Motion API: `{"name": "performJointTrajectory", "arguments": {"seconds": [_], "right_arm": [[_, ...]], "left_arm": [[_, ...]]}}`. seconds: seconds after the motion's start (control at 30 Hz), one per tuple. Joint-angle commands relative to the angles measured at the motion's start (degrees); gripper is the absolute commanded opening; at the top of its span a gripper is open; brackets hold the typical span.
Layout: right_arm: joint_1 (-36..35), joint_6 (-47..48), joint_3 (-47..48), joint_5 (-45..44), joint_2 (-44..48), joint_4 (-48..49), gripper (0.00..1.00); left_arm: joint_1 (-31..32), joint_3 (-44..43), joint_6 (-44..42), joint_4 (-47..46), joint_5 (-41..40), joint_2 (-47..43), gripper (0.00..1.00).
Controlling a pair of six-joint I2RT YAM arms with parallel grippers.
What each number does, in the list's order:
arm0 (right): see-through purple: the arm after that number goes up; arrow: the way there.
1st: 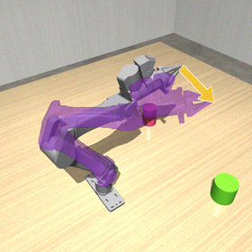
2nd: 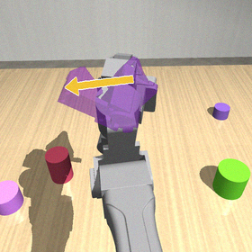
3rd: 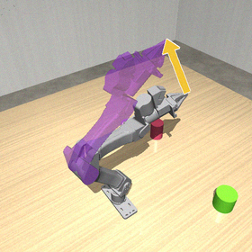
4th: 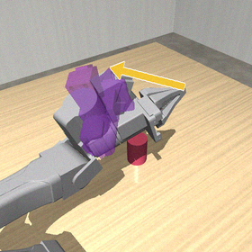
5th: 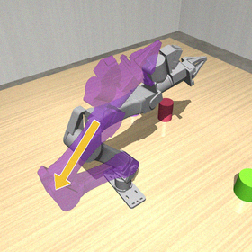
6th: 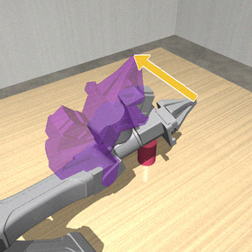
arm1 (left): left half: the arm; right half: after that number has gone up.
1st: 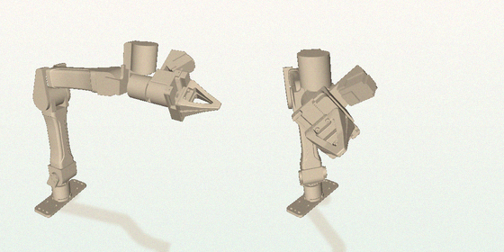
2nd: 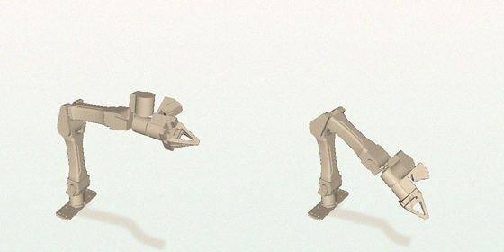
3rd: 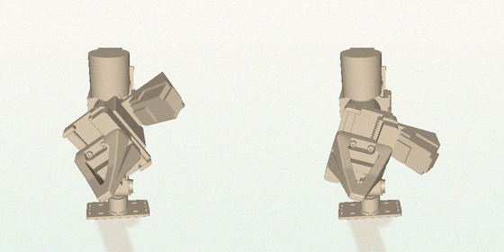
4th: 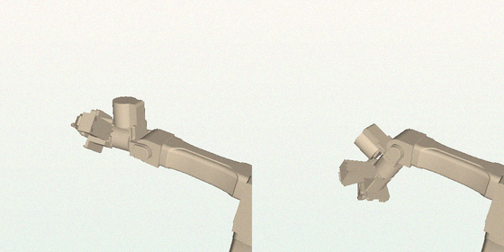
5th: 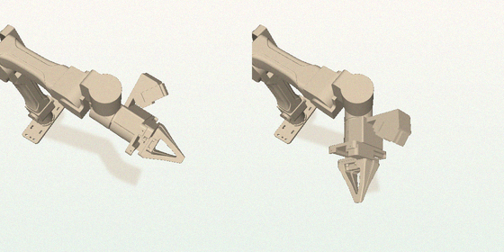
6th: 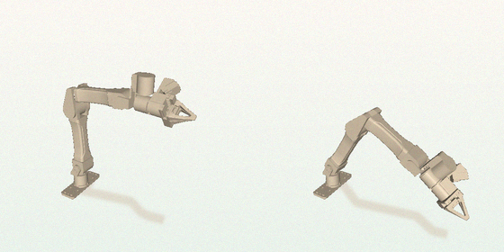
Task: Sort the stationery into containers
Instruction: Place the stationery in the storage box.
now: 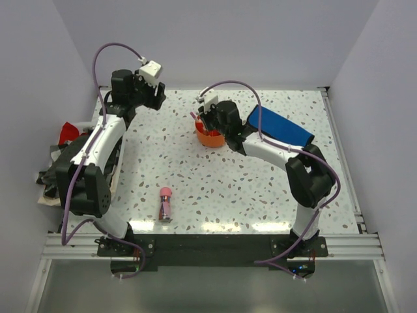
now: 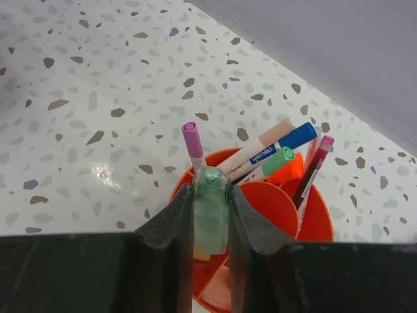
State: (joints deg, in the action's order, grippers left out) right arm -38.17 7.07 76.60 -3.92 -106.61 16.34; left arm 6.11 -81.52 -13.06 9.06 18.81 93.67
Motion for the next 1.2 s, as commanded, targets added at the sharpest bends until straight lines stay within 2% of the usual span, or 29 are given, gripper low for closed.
{"name": "performJointTrajectory", "arguments": {"seconds": [0.0,0.5,0.57,0.6,0.73,0.8,1.07,1.13,1.17], "right_arm": [[0.4,0.6,0.5,-1.1,0.3,4.1,0.00],[0.4,-2.4,-4.4,-1.5,0.9,3.2,0.00],[0.4,-2.7,-4.4,-1.5,0.9,2.7,0.09],[0.5,-2.9,-4.3,-1.4,0.9,1.6,0.21],[0.5,-3.6,-3.2,-1.5,2.9,-1.0,0.42],[0.5,-4.0,-2.8,-1.9,3.9,-2.7,0.47],[0.5,-6.1,0.6,-1.7,11.6,-10.9,0.48],[0.5,-6.6,1.9,1.0,13.0,-13.2,0.50],[0.5,-9.9,2.8,2.8,12.8,-17.1,0.54]], "left_arm": [[-0.4,-2.3,-0.5,-1.1,-0.2,0.2,0.66],[-0.1,-0.9,-0.7,-1.2,-0.4,-0.6,0.66],[0.0,-0.9,-0.7,-1.2,-0.4,-0.6,0.66],[0.0,-0.9,-0.6,-1.3,-0.4,-0.6,0.66],[0.0,-1.2,-0.5,-1.6,-0.3,-0.5,0.66],[0.0,-1.2,-0.4,-1.9,-0.4,-0.6,0.66],[0.0,-0.3,1.0,-2.1,-1.1,-4.1,0.67],[0.0,0.6,1.6,-1.6,-2.6,-5.4,0.73],[0.0,1.0,1.6,-1.2,-2.9,-6.6,0.78]]}}
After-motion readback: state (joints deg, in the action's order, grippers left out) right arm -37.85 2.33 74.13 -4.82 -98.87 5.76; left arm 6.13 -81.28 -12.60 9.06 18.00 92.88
